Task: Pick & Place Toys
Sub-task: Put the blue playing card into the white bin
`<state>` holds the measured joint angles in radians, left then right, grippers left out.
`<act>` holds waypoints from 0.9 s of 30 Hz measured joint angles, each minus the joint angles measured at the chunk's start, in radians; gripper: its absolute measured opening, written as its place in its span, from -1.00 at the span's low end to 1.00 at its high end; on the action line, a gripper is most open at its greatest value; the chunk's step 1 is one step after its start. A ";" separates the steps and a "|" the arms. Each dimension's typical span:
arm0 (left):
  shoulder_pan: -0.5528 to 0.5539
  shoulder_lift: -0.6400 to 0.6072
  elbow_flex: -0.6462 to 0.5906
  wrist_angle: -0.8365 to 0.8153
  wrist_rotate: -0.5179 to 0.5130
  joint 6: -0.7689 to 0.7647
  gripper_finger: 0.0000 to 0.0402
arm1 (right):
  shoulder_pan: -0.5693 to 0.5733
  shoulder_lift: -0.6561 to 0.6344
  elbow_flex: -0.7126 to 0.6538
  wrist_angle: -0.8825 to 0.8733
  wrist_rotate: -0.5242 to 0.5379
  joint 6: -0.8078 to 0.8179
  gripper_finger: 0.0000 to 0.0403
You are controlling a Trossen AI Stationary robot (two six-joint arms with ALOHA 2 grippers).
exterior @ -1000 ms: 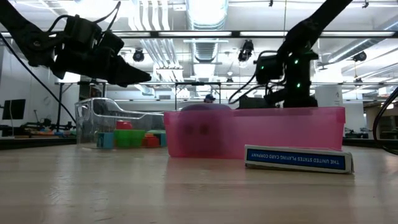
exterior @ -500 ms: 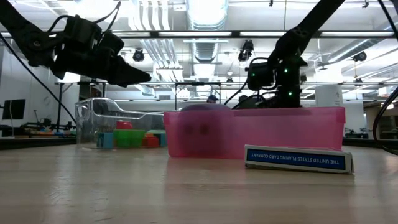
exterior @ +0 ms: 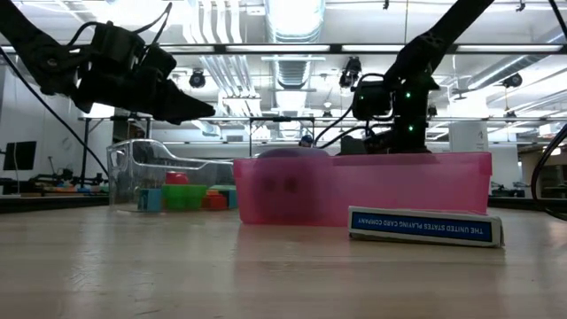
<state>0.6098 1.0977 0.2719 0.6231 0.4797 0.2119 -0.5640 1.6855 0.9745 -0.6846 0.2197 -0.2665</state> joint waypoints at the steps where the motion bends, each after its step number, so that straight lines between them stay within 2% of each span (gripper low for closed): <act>1: 0.000 0.000 0.000 0.000 0.000 0.000 -0.29 | 0.000 -0.001 0.000 0.001 0.002 0.000 -0.84; 13: 0.000 0.000 0.000 0.000 0.000 0.000 -0.29 | 0.002 -0.005 0.000 -0.006 -0.011 -0.002 -0.91; 20: 0.000 0.000 0.000 0.000 0.000 0.000 -0.29 | 0.010 -0.059 0.000 0.038 -0.002 0.008 -0.91; 27: 0.000 0.000 0.000 0.000 0.000 -0.002 -0.29 | -0.056 -0.077 0.004 0.094 0.005 0.015 -0.91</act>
<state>0.6098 1.0977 0.2718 0.6235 0.4797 0.2096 -0.6200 1.6081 0.9783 -0.5907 0.2250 -0.2512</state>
